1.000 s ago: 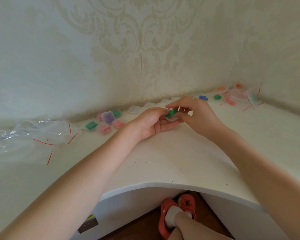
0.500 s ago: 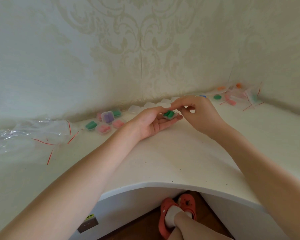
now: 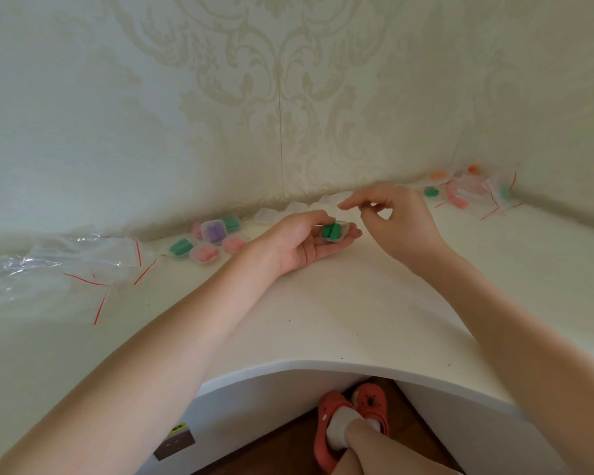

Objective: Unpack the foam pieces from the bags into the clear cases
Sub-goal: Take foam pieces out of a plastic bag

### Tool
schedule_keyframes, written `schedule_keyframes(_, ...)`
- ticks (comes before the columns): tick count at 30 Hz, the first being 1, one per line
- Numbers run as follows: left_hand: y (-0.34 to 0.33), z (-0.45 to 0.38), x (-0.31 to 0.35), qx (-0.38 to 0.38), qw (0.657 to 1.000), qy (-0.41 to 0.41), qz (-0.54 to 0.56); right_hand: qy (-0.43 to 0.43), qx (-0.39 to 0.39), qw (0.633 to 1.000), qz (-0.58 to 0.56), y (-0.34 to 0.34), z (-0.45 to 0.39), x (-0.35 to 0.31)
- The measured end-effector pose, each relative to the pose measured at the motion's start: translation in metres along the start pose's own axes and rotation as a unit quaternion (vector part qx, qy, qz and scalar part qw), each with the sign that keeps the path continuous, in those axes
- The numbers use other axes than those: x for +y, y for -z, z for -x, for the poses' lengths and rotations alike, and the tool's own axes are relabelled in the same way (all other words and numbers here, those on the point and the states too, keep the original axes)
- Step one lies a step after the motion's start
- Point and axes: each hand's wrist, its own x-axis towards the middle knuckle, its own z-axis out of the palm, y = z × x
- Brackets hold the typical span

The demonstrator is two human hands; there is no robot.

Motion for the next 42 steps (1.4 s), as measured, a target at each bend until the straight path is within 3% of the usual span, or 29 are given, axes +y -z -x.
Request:
schedule_keyframes(3,-0.001,-0.001,0.000,-0.002,1.000,0.000,-0.021,0.005,0.022,1.000,0.015,0.000,-0.002,0.002)
schedule_keyframes(8,-0.001,-0.001,0.001,-0.008,0.999,0.004,-0.052,-0.004,-0.017,1.000,-0.008,-0.004,0.000,0.002)
schedule_keyframes(21,0.006,-0.005,0.001,0.008,0.997,-0.003,0.079,-0.021,-0.044,0.999,-0.017,-0.006,0.001,0.004)
schedule_keyframes(34,0.006,-0.010,-0.003,0.044,0.998,-0.040,0.013,-0.033,-0.090,0.995,-0.037,-0.005,0.003,0.003)
schedule_keyframes(37,0.003,-0.009,-0.003,0.047,0.994,-0.072,-0.060,-0.036,-0.084,0.995,-0.039,-0.005,0.003,0.005)
schedule_keyframes(39,0.003,-0.008,0.003,0.085,0.976,-0.137,-0.143,-0.037,-0.073,0.996,-0.037,-0.005,0.003,0.007)
schedule_keyframes(40,0.006,-0.009,0.007,0.125,0.951,-0.190,-0.212,-0.039,-0.066,0.996,-0.037,-0.004,0.003,0.008)
schedule_keyframes(42,0.019,-0.010,0.021,0.212,0.856,-0.305,-0.360,-0.044,-0.049,0.997,-0.035,-0.002,0.001,0.010)
